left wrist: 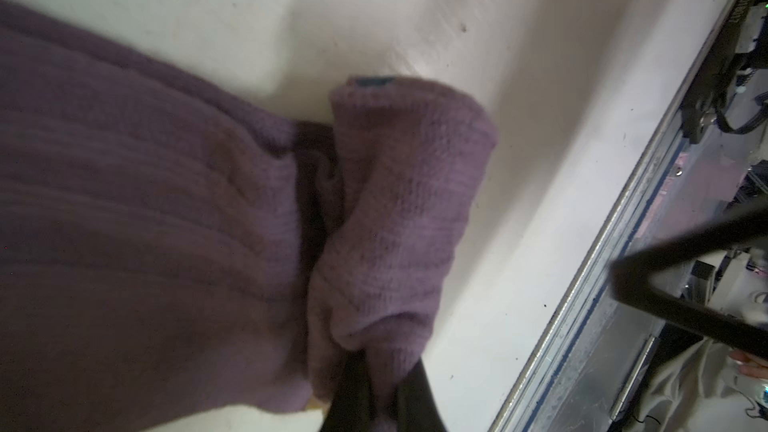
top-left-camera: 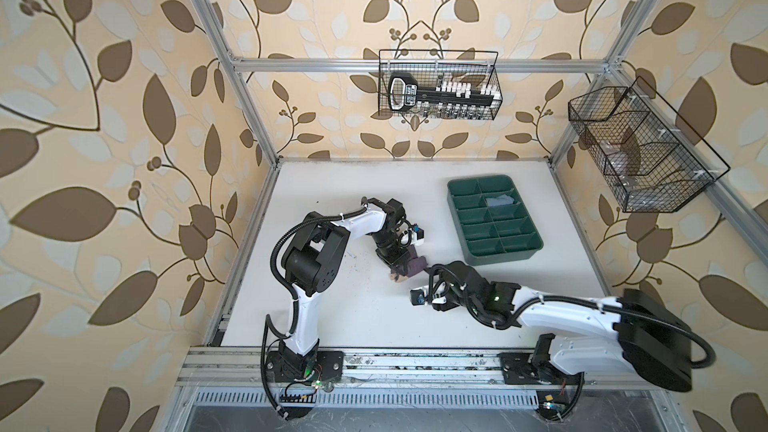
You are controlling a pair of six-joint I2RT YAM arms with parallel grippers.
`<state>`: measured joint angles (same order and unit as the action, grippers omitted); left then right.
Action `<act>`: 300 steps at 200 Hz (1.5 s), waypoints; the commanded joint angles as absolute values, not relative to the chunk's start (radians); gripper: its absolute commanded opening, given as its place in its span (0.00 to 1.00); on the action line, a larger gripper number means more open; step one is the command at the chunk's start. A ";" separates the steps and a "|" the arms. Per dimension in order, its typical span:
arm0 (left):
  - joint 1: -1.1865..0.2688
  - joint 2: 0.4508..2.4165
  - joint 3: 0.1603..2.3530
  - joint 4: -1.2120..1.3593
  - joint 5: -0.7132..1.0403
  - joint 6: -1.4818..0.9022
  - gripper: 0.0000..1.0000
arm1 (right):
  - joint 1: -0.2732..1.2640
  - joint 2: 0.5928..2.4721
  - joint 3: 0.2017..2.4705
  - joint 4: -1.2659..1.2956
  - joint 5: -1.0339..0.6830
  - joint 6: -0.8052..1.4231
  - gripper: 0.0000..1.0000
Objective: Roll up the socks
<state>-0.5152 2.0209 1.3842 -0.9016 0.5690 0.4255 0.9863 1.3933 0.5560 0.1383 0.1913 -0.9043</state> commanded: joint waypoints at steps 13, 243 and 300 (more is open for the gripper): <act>-0.491 2.055 1.393 -0.881 0.520 0.420 0.08 | 0.982 1.561 0.654 0.298 0.224 -1.019 0.69; -0.458 1.637 1.246 -0.679 0.459 0.329 0.67 | 0.879 1.754 0.931 -0.356 0.116 -0.879 0.00; -0.402 1.087 1.012 -0.405 -0.083 0.267 0.77 | 0.884 1.774 1.054 -0.670 -0.007 -0.776 0.00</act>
<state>-0.4088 1.2907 1.0904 -0.5426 0.1909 0.2813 0.8810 1.7412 1.0111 -0.3435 0.1074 -0.8448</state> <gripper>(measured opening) 0.755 0.088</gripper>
